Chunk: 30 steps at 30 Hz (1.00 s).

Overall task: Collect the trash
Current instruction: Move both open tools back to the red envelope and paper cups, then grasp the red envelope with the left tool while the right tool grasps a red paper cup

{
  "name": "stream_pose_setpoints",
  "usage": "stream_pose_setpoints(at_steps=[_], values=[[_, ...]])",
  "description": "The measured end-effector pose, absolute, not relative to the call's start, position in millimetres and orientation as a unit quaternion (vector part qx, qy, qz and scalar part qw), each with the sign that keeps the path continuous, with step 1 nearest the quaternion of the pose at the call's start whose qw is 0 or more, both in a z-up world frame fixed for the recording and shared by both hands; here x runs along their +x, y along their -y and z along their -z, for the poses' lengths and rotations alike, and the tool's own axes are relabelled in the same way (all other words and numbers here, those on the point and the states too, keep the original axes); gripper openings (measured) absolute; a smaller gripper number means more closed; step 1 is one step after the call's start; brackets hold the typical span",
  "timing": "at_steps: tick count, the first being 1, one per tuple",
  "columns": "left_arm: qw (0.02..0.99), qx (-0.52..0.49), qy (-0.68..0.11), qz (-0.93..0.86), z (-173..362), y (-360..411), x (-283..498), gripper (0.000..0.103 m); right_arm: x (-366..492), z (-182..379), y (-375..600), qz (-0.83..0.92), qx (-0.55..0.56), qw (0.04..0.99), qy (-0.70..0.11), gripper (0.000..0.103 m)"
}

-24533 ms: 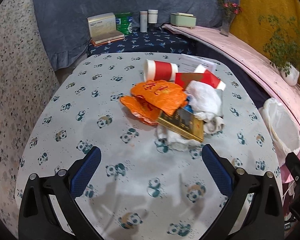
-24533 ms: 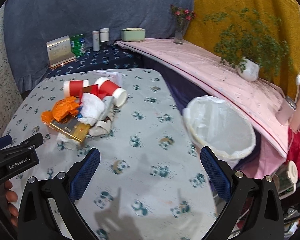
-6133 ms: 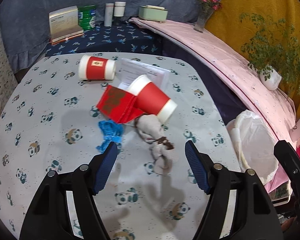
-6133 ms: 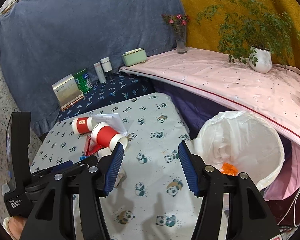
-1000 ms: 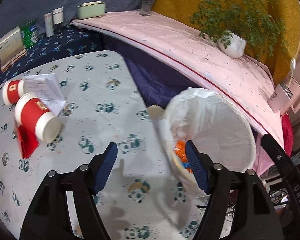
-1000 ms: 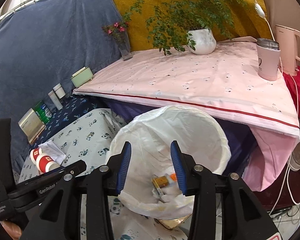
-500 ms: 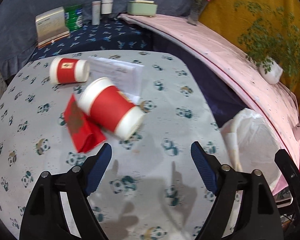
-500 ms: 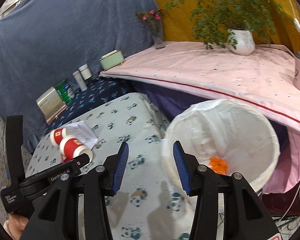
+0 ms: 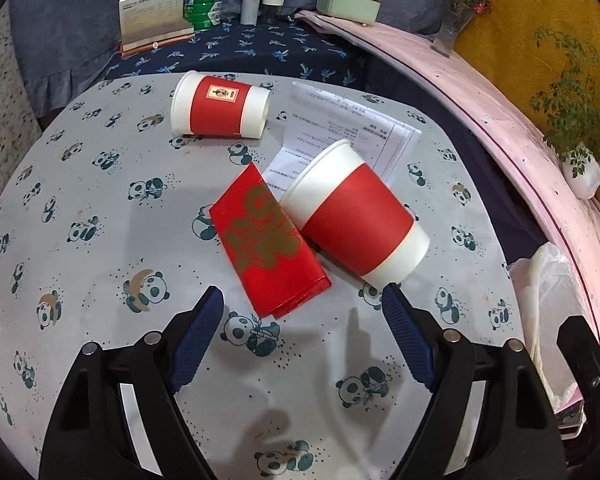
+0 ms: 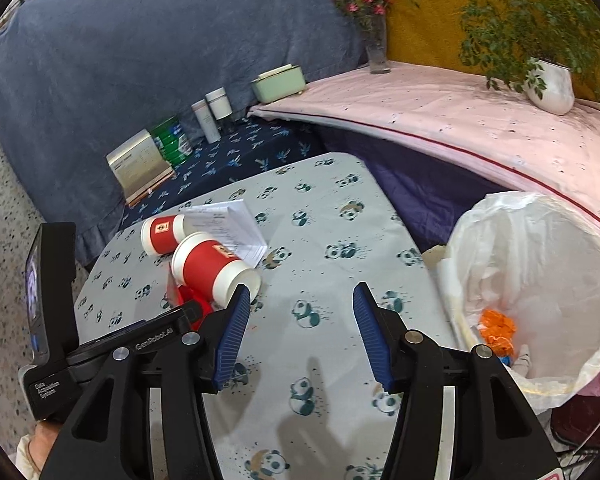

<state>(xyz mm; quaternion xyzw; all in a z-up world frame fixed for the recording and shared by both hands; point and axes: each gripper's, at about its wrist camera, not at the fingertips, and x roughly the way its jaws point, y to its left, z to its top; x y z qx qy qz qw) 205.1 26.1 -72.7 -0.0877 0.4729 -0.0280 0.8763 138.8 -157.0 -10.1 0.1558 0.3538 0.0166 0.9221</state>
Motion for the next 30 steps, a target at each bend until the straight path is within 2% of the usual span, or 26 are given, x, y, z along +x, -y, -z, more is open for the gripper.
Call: stream_pose_setpoints(at_steps=[5, 6, 10, 12, 13, 16, 21, 30], values=[[0.874, -0.064, -0.48, 0.029, 86, -23, 216, 0.076, 152, 18, 144, -0.029, 0.145, 0.918, -0.367, 0.054], [0.873, -0.063, -0.482, 0.029, 89, -24, 218, 0.072, 155, 19, 142, -0.032, 0.144, 0.917, -0.37, 0.055], [0.865, -0.074, -0.495, 0.04, 97, -36, 223, 0.041, 165, 25, 132, -0.044, 0.137, 0.915, -0.378, 0.056], [0.863, -0.082, -0.496, 0.043, 98, -44, 223, 0.03, 172, 28, 125, -0.051, 0.131, 0.913, -0.382, 0.056], [0.863, -0.085, -0.496, 0.044, 97, -48, 222, 0.021, 176, 29, 121, -0.055, 0.129, 0.913, -0.384, 0.056], [0.865, -0.09, -0.492, 0.04, 93, -61, 222, 0.006, 188, 31, 110, -0.068, 0.125, 0.912, -0.385, 0.063], [0.864, -0.101, -0.492, 0.038, 90, -76, 225, 0.003, 212, 34, 93, -0.087, 0.107, 0.911, -0.389, 0.067], [0.86, -0.11, -0.497, 0.044, 90, -89, 237, 0.003, 256, 47, 78, -0.123, 0.088, 0.896, -0.417, 0.074]])
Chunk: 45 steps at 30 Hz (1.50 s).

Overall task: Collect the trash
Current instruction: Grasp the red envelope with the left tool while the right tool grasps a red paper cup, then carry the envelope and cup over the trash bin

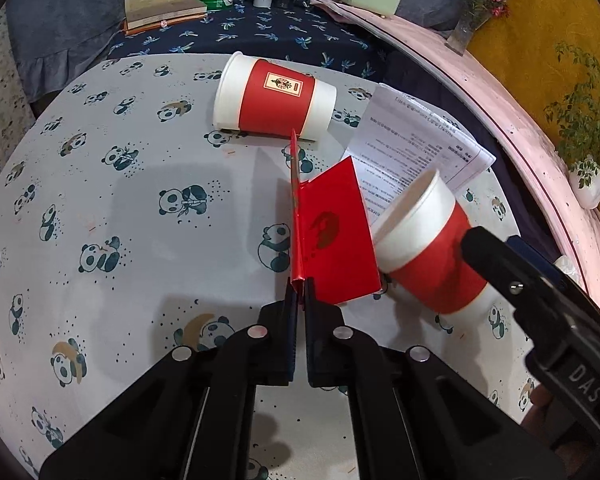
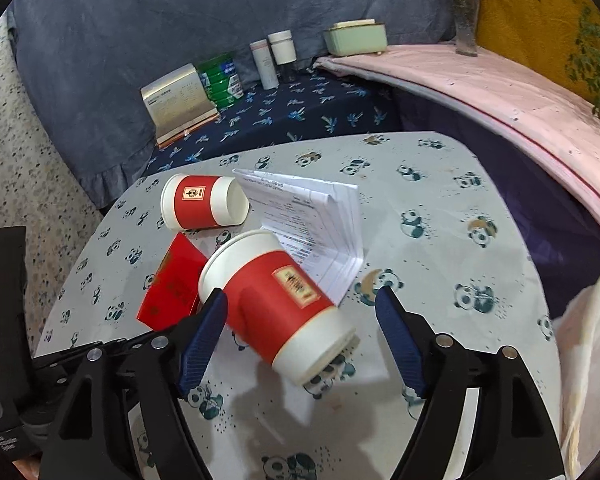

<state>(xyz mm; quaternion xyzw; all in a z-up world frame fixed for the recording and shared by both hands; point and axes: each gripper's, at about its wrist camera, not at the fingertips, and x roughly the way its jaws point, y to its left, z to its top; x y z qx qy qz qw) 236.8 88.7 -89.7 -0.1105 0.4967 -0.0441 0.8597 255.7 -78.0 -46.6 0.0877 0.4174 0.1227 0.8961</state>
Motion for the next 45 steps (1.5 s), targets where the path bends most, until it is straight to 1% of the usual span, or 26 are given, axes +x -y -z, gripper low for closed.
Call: stream_pose_setpoints(at_steps=[9, 12, 13, 16, 17, 20, 30, 45], values=[[0.857, -0.114, -0.501, 0.052, 96, -87, 241, 0.003, 262, 69, 67, -0.154, 0.109, 0.876, -0.444, 0.077], [0.857, -0.114, -0.5, 0.053, 95, -88, 240, 0.003, 260, 69, 67, -0.156, 0.118, 0.876, -0.441, 0.071], [0.857, -0.114, -0.499, 0.052, 94, -88, 239, 0.003, 257, 68, 66, -0.158, 0.119, 0.875, -0.441, 0.067], [0.858, -0.115, -0.498, 0.053, 92, -87, 236, 0.003, 249, 66, 67, -0.16, 0.125, 0.875, -0.439, 0.058], [0.858, -0.116, -0.498, 0.055, 91, -87, 234, 0.003, 247, 65, 68, -0.158, 0.124, 0.876, -0.439, 0.056], [0.858, -0.115, -0.496, 0.061, 88, -84, 227, 0.003, 235, 63, 72, -0.152, 0.13, 0.877, -0.437, 0.055], [0.861, -0.103, -0.489, 0.094, 70, -55, 198, 0.003, 189, 47, 106, -0.117, 0.166, 0.888, -0.413, 0.054], [0.868, -0.051, -0.465, 0.164, 34, 33, 157, 0.003, 118, 14, 205, -0.026, 0.22, 0.908, -0.355, 0.054]])
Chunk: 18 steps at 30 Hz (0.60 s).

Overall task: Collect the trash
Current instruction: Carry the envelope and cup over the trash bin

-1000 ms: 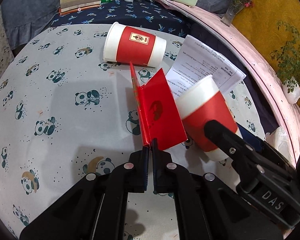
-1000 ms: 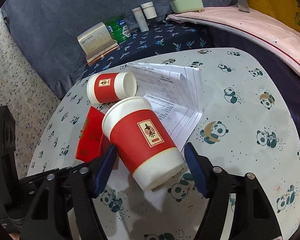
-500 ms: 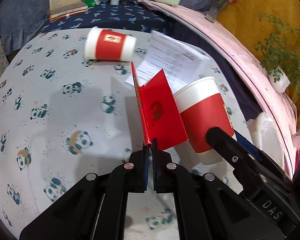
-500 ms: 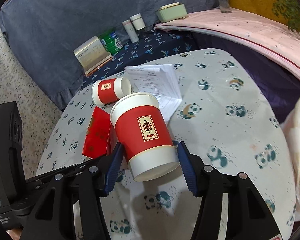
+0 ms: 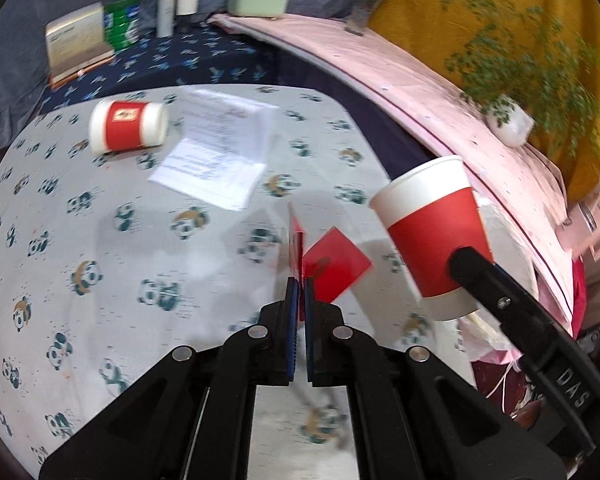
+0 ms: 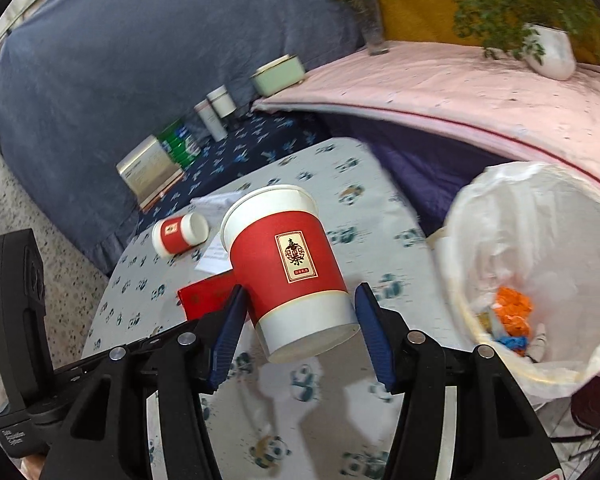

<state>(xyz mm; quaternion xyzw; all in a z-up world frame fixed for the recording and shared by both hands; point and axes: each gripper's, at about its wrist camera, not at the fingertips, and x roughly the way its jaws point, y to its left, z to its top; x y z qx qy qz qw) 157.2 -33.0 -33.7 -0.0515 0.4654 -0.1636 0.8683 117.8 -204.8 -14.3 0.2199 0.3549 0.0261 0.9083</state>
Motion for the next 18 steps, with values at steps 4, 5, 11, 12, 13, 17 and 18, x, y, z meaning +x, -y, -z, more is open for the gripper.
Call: stream_pose_setpoints(at_steps=[4, 5, 11, 12, 13, 17, 18], values=[[0.868, -0.035, -0.46, 0.184, 28, 62, 149, 0.003, 96, 8, 234, 0.007, 0.226, 0.913, -0.339, 0.054], [0.868, -0.031, -0.459, 0.188, 27, 68, 148, 0.003, 93, 6, 240, 0.013, 0.229, 0.913, -0.337, 0.054], [0.861, -0.012, -0.458, 0.219, 25, 109, 138, 0.001, 66, 6, 281, 0.057, 0.247, 0.913, -0.32, 0.054], [0.86, -0.012, -0.46, 0.223, 25, 113, 137, 0.001, 62, 7, 288, 0.063, 0.25, 0.913, -0.318, 0.054], [0.858, -0.011, -0.46, 0.229, 25, 119, 135, 0.001, 58, 6, 293, 0.07, 0.251, 0.912, -0.316, 0.054], [0.855, 0.001, -0.457, 0.245, 22, 142, 131, 0.001, 47, 7, 313, 0.093, 0.254, 0.912, -0.307, 0.054], [0.854, 0.003, -0.457, 0.25, 21, 146, 130, 0.001, 44, 7, 318, 0.098, 0.257, 0.912, -0.305, 0.054]])
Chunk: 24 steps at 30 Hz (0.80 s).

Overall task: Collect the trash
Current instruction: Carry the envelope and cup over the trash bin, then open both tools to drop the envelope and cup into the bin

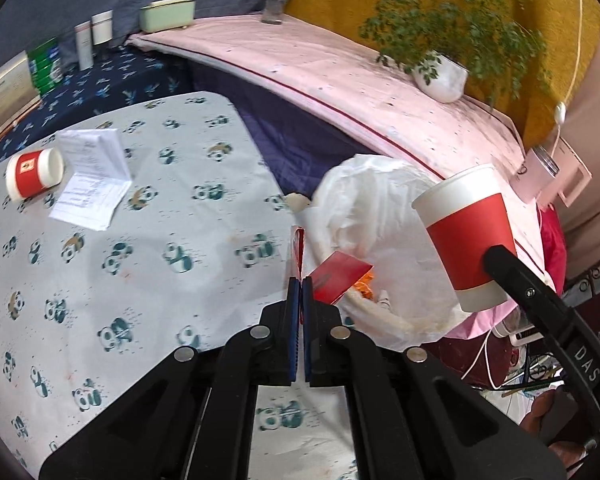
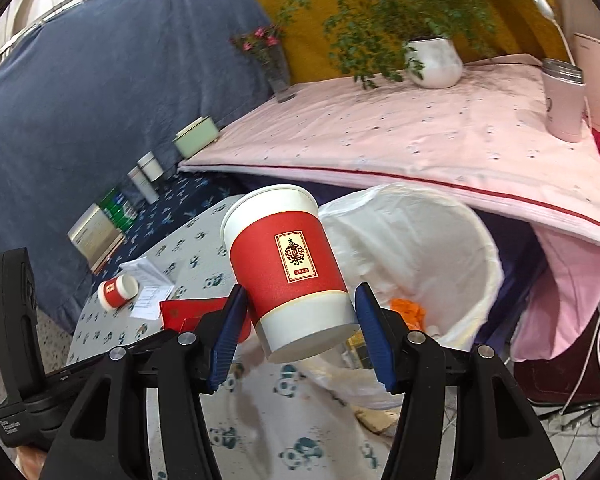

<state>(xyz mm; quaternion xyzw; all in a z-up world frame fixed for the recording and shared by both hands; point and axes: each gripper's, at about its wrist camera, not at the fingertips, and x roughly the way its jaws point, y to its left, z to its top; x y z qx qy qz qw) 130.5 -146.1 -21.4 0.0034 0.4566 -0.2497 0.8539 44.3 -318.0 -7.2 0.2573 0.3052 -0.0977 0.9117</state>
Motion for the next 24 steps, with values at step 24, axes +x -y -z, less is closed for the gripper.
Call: stream_pose_setpoints(at_steps=[24], values=[[0.842, 0.045, -0.451, 0.293, 29, 238, 137, 0.036, 29, 24, 377, 0.153, 0.268, 0.899, -0.311, 0.054]])
